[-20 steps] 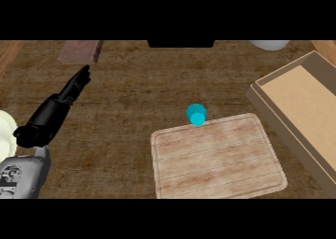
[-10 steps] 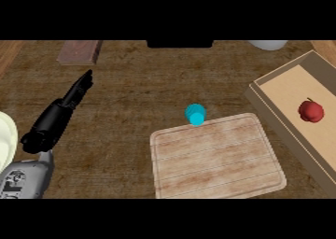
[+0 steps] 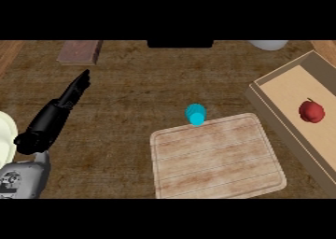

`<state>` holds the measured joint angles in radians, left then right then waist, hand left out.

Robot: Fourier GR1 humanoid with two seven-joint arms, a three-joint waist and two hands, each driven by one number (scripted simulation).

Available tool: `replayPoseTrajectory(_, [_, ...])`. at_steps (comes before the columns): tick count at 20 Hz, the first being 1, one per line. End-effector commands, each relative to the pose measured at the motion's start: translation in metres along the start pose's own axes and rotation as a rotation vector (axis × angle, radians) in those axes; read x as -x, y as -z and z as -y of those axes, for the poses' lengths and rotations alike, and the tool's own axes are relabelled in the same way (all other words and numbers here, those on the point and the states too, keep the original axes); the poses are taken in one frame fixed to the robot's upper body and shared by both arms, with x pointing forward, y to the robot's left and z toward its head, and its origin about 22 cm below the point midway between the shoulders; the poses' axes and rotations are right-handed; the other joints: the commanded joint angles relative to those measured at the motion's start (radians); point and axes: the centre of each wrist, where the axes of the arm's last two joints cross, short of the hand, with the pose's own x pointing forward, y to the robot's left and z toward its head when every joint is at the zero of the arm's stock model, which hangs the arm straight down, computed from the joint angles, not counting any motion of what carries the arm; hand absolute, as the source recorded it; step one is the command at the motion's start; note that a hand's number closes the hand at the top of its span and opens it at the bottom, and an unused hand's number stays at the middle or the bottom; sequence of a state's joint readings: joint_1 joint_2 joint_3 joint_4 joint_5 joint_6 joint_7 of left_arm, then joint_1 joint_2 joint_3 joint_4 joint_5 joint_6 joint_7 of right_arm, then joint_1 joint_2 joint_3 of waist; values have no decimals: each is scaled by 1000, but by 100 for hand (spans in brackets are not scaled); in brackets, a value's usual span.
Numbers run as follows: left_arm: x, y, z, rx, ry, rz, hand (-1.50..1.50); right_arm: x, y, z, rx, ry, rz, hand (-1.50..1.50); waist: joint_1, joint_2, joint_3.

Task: Pick the bell pepper from the cutting board and place it in the cardboard box

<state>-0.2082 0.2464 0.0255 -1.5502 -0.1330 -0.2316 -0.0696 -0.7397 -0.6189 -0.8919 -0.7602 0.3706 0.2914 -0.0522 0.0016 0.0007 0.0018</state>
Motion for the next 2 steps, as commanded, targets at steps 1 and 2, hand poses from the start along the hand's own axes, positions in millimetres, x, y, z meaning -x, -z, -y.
replayPoseTrajectory(1, [-2, 5, 13, 15, 15, 13, 0, -3, 3, 31, 132, 124, 2, -150, 14, 8, 0])
replayPoseTrajectory(2, [-2, -6, 6, 16, -6, 15, 0, 8, -3, 37, 151, 107, 21, -150, 14, 4, 0])
